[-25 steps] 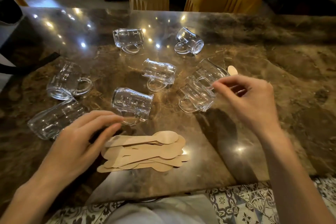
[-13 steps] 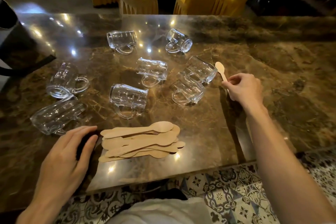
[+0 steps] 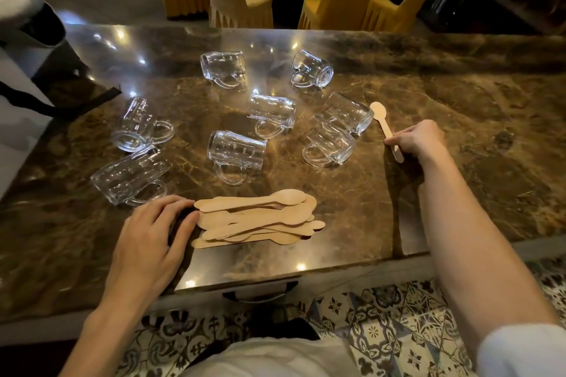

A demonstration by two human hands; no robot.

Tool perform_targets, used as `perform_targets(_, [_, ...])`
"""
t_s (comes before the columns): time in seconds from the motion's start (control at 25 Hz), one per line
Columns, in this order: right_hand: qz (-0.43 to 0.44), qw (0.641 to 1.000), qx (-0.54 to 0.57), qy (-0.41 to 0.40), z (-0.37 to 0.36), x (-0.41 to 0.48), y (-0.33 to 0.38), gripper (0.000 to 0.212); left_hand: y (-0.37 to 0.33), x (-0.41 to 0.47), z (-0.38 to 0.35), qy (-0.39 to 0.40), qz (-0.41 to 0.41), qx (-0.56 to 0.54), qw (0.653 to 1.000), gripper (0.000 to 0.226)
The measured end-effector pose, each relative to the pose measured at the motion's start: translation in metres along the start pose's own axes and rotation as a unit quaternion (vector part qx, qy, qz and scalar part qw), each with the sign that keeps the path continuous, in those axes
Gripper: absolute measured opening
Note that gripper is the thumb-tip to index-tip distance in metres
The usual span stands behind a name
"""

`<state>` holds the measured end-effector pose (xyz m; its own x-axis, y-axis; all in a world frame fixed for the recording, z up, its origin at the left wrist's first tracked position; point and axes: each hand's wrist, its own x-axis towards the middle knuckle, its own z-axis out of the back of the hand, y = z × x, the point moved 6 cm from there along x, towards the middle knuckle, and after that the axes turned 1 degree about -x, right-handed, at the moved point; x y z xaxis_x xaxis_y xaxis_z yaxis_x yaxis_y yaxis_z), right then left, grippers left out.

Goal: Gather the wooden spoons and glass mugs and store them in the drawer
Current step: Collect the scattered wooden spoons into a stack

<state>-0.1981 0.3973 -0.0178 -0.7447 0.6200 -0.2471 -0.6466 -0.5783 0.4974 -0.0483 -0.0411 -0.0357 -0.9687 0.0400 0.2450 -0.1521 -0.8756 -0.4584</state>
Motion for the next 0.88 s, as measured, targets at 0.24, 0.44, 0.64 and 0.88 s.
perform_targets(0.24, [0.066, 0.989, 0.127, -0.044, 0.005, -0.021, 0.016, 0.014, 0.002, 0.000, 0.001, -0.004, 0.010, -0.010, 1.000, 0.038])
perform_targets(0.44, [0.258, 0.943, 0.204, -0.042, 0.034, -0.085, 0.061, 0.022, 0.001, -0.001, 0.000, -0.006, 0.008, -0.009, 1.000, 0.039])
perform_targets(0.64, [0.414, 0.895, 0.163, 0.036, 0.036, -0.167, 0.094, 0.019, 0.002, -0.001, 0.001, -0.010, 0.005, -0.012, 1.000, 0.041])
perform_targets(0.88, [0.440, 0.875, 0.063, 0.191, -0.029, -0.216, 0.086, 0.014, 0.002, -0.002, 0.002, -0.011, 0.004, -0.015, 1.000, 0.041])
